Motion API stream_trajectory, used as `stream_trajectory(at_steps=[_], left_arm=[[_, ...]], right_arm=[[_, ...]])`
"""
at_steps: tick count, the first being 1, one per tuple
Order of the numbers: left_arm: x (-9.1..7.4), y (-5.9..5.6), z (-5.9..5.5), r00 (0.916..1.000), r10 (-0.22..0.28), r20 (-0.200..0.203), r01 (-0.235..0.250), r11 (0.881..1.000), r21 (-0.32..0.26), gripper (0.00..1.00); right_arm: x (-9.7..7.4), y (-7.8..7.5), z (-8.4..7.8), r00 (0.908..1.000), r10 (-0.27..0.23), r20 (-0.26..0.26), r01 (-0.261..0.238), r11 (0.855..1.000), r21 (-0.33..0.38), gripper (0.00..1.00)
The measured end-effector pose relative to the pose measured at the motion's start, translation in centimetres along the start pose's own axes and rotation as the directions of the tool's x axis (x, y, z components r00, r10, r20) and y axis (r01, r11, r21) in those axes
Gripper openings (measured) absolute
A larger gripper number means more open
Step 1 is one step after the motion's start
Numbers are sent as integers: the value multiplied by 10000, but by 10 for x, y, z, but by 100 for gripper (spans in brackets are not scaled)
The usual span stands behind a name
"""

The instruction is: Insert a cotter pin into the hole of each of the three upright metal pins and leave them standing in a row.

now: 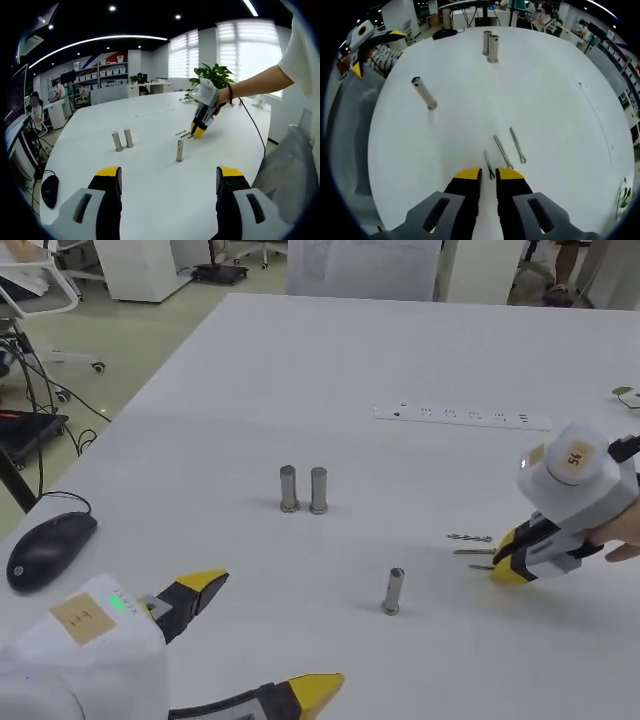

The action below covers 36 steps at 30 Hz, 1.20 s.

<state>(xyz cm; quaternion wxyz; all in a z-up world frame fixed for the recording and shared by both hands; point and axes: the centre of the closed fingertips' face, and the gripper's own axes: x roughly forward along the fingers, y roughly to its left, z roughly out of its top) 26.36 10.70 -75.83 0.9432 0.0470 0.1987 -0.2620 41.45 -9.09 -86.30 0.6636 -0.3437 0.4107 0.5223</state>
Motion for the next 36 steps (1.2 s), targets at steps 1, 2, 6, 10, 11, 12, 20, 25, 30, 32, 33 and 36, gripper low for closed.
stream_trajectory(at_steps=[1,2,6,10,11,12,20,25,30,32,33,36], left_arm=[[0,0,-1,10000,7,-19,-7,10000,8,77],[0,0,-1,10000,8,-20,-8,10000,6,77],[-1,1,-2,10000,13,-62,-13,10000,-8,76],[-1,1,-2,10000,19,-55,-19,10000,-28,76],[-1,1,-2,10000,29,-63,-29,10000,-27,76],[-1,1,-3,10000,43,-68,-43,10000,-24,76],[-2,2,-4,9999,56,-110,-56,10000,-44,76],[-3,2,-4,9999,53,-114,-53,10000,-32,76],[-3,1,-4,9999,27,-144,-26,10000,9,76],[-4,1,-3,10000,2,-71,-2,10000,-37,76],[-4,0,-2,10000,-5,-40,5,10000,-45,76],[-4,0,-2,10000,-17,-78,17,10000,-12,76]], right_arm=[[0,0,0,10000,33,-6,-33,10000,-5,13],[0,0,0,10000,43,-16,-42,10000,5,13],[0,0,-1,9998,107,-137,-110,9998,-185,11],[0,-1,-1,9996,106,-248,-113,9995,-286,9],[0,-1,-2,9995,81,-294,-92,9993,-374,8],[0,-2,-2,9994,39,-349,-56,9988,-490,7],[1,-2,-2,9968,-207,-766,109,9920,-1256,5],[2,-3,-2,9963,-305,-803,186,9893,-1449,4],[2,-5,-2,9965,-410,-724,312,9909,-1312,3],[2,-6,-1,9964,-488,-692,393,9904,-1326,3],[2,-6,-1,9964,-525,-662,435,9904,-1310,3],[1,-6,0,9962,-569,-654,475,9894,-1369,3]])
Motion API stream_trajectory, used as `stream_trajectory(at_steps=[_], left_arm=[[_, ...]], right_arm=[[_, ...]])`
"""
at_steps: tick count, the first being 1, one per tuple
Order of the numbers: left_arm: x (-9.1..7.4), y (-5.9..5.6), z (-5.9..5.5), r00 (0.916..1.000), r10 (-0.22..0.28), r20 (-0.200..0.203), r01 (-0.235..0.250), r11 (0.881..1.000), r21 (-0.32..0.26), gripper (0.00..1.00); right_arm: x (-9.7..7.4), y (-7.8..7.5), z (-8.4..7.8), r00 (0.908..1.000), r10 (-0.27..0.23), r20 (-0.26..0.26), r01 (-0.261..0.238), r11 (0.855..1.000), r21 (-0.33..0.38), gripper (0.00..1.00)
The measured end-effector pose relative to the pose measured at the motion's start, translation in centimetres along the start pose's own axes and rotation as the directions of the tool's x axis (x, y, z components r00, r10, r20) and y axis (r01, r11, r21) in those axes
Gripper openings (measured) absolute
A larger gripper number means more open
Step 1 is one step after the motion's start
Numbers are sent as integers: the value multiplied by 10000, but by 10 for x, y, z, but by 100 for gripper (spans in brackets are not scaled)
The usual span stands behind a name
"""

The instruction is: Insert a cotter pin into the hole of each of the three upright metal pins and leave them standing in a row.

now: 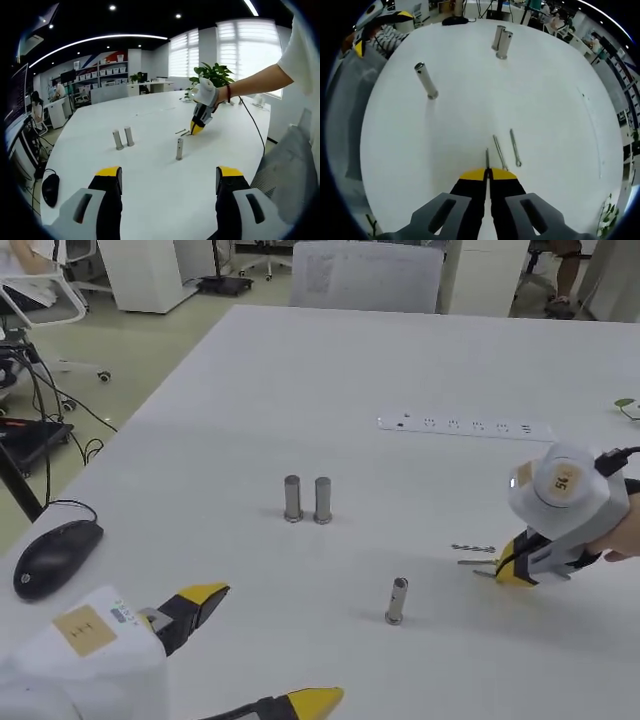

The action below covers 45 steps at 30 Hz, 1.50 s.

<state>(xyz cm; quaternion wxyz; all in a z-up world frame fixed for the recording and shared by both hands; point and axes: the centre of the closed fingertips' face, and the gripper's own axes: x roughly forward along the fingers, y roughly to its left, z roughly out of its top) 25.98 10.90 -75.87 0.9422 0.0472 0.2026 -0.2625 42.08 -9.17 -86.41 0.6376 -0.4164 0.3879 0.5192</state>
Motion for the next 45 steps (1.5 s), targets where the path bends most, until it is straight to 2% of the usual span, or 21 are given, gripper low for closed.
stream_trajectory(at_steps=[5,11,18,22,34,37,40,45], left_arm=[[0,-4,3,9999,-141,85,141,9999,-64,76],[1,-9,3,9997,-253,-4,253,9996,82,76],[2,-16,-1,9984,-498,-284,501,9987,119,71],[4,-21,1,9976,-657,-233,659,9978,63,69],[10,-37,8,9920,-1261,-107,1259,9919,-186,61],[13,-42,7,9893,-1444,-181,1433,9881,-552,56],[15,-47,11,9865,-1636,42,1633,9830,-842,53],[18,-52,13,9822,-1873,99,1871,9748,-1216,48]], right_arm=[[-3,1,2,10000,-71,52,72,9999,-122,3],[-9,6,6,9997,-198,166,203,9993,-307,3],[-27,13,23,9962,-535,687,582,9959,-690,3],[-32,19,29,9942,-532,938,612,9946,-839,3],[-50,54,48,9847,-474,1677,723,9867,-1455,3],[-54,62,54,9807,-473,1897,774,9850,-1542,3],[-58,73,60,9753,-429,2165,790,9838,-1609,3],[-64,88,70,9673,-334,2513,796,9812,-1757,3]])
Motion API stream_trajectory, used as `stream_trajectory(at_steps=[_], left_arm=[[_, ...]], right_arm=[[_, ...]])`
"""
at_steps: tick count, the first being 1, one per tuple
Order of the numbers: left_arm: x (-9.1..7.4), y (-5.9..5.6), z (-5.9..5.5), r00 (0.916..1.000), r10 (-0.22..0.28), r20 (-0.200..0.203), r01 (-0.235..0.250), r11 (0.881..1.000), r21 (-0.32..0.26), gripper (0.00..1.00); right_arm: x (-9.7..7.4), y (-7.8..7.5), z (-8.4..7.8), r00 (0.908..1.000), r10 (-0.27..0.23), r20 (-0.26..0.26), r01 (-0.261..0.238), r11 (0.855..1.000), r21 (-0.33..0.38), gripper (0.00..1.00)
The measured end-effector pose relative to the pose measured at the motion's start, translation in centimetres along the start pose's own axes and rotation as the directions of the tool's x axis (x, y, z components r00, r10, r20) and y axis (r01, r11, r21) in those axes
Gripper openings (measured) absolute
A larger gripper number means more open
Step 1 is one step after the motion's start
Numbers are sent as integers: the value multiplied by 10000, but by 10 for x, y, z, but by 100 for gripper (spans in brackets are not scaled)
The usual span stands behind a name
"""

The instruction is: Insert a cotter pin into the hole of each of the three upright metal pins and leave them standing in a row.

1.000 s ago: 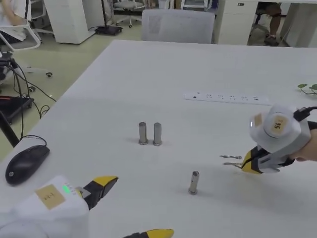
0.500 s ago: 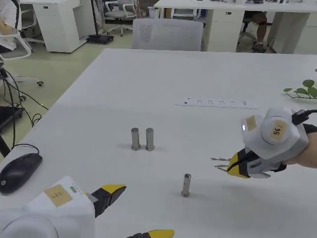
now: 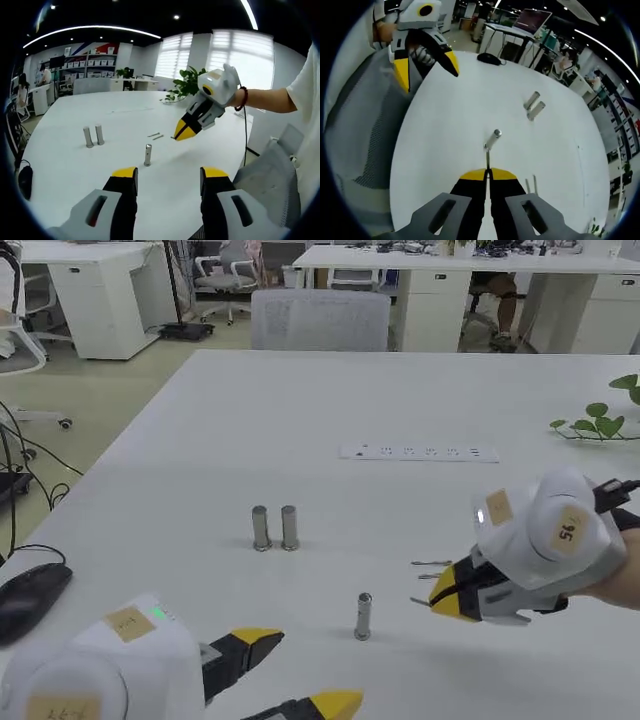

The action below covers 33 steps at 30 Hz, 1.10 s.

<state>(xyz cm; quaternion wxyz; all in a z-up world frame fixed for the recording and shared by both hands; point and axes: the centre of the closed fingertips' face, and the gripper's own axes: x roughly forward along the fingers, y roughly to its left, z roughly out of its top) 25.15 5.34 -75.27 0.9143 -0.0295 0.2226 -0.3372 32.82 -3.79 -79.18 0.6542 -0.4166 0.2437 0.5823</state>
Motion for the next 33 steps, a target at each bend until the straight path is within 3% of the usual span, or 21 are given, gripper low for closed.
stream_trajectory(at_steps=[8,12,18,22,33], left_arm=[[6,-11,3,9982,-561,204,582,9905,-1243,35],[9,-15,2,9966,-757,314,804,9767,-1988,32],[12,-18,-1,9950,-948,309,996,9605,-2598,27],[15,-20,-1,9937,-1037,436,1122,9406,-3204,24],[17,-25,3,9925,-1084,568,1216,9245,-3614,14]], right_arm=[[-3,19,22,9985,56,544,-45,9998,-190,3],[-5,29,33,9966,82,824,-58,9996,-291,3],[-6,42,47,9932,124,1159,-70,9989,-469,3],[-7,49,55,9907,194,1349,-119,9983,-566,3],[-5,66,69,9860,397,1622,-263,9961,-842,3]])
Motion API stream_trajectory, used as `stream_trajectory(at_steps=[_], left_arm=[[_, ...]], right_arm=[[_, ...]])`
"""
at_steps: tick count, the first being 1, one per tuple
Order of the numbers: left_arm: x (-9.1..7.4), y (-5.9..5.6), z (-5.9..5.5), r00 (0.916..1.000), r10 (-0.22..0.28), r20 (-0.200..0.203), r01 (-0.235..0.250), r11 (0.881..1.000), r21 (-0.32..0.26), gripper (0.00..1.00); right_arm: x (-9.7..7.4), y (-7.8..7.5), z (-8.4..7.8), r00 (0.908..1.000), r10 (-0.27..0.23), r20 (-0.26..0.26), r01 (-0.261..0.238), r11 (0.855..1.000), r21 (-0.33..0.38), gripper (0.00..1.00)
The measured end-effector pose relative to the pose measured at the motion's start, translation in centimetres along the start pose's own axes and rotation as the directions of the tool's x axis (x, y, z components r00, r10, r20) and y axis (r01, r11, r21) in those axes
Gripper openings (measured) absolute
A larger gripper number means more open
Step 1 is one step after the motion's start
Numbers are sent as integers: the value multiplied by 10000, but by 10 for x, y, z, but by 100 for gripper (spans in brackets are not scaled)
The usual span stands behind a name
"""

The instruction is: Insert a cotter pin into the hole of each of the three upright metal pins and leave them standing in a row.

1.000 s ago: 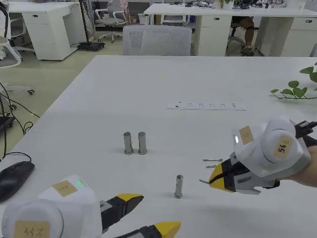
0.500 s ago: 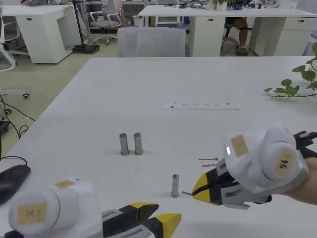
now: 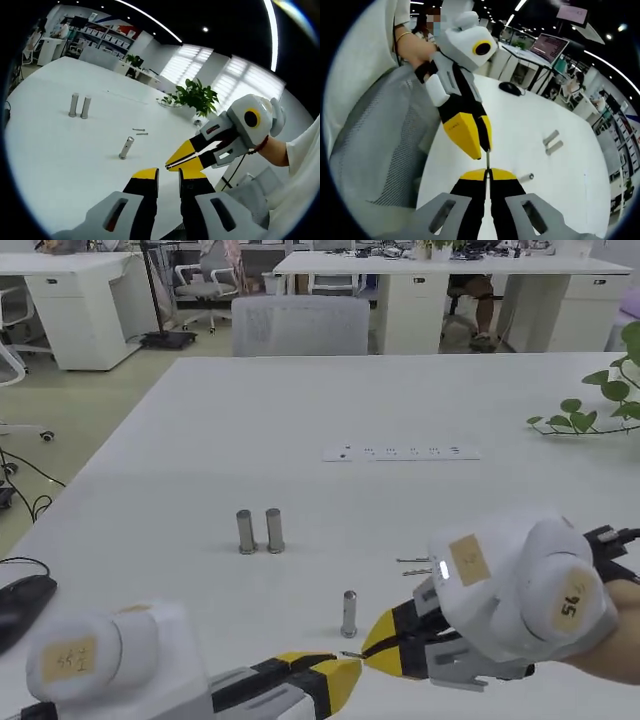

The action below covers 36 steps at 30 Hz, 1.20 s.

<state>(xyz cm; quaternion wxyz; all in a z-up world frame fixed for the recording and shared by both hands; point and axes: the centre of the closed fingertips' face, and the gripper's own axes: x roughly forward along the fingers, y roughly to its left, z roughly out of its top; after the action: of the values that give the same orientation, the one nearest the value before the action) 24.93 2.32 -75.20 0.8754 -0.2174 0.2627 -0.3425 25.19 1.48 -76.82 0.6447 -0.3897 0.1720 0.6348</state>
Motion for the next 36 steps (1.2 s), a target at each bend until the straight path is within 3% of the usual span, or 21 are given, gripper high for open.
stream_trajectory(at_steps=[16,36], left_arm=[[2,0,-3,9999,85,-61,-87,9997,-247,1],[1,-1,-4,9997,91,-232,-62,9923,1236,0]], right_arm=[[0,7,7,10000,33,74,-32,9997,-227,3],[1,9,7,9999,-7,111,10,9996,-283,4]])
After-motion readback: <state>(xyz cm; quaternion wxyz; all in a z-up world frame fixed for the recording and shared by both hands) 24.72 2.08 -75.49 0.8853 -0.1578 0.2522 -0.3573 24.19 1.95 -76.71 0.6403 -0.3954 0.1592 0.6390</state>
